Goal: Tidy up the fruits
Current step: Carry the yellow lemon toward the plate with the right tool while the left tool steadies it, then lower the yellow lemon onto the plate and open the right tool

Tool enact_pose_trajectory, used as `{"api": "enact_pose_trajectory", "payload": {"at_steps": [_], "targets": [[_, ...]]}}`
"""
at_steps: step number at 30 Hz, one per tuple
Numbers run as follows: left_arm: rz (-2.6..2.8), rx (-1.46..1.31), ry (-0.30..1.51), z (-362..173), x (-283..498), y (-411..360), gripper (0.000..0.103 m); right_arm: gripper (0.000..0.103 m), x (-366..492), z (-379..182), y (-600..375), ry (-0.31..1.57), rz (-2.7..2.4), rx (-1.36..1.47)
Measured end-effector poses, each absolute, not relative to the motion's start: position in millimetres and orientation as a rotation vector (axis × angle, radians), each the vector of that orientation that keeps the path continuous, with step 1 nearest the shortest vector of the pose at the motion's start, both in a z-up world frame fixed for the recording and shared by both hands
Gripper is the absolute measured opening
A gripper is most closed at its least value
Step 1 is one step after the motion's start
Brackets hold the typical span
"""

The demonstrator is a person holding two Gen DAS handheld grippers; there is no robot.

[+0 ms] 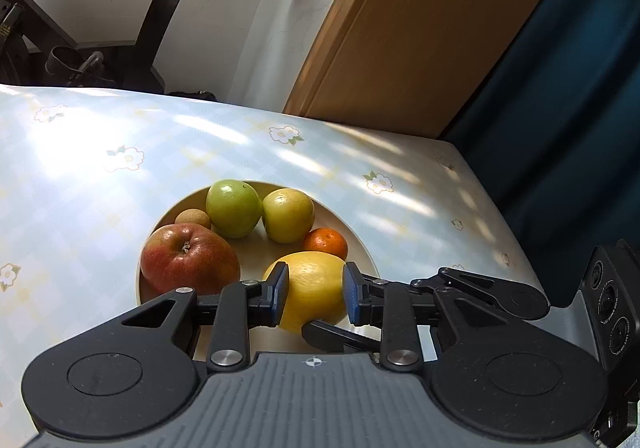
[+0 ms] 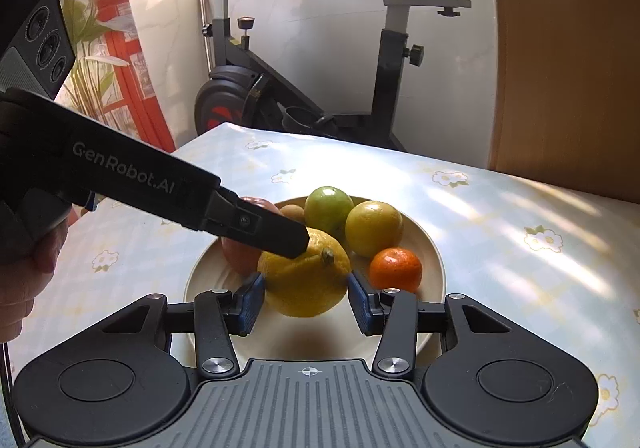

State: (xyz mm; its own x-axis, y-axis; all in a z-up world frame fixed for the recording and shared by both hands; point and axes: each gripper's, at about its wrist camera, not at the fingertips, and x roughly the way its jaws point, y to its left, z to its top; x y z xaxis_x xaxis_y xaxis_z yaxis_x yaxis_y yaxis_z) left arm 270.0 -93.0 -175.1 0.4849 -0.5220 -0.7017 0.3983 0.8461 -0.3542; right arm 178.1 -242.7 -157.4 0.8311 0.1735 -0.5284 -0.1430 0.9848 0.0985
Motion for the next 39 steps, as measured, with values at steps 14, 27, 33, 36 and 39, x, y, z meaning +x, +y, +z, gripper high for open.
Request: {"api": "enact_pose_trajectory", "payload": {"at_steps": [14, 27, 33, 36, 39], "targets": [[-0.524, -0.16, 0.934, -188.8, 306.2, -88.7, 0.03, 0.037, 197.8, -160.4, -247.4, 0.615, 0.184, 0.054], [-0.495, -0.113, 0.922, -186.1, 307.2, -99.9, 0.03, 0.036, 202.2, -169.4, -249.0, 0.624, 0.174, 0.086], [-0.488, -0.108, 0.914, -184.0, 303.1, -95.4, 0.03, 0.037, 212.1, -163.6, -244.9, 0.627, 0.159, 0.047], [-0.484, -0.13, 0.918, -183.4, 303.3, -90.8, 0.03, 0.037, 213.8, -163.4, -244.5, 0.63, 0.154, 0.051], [-0.472, -0.123, 0.912, -182.6, 302.0, -89.7, 0.03, 0.036, 212.6, -163.7, -245.3, 0.633, 0.148, 0.062]]}}
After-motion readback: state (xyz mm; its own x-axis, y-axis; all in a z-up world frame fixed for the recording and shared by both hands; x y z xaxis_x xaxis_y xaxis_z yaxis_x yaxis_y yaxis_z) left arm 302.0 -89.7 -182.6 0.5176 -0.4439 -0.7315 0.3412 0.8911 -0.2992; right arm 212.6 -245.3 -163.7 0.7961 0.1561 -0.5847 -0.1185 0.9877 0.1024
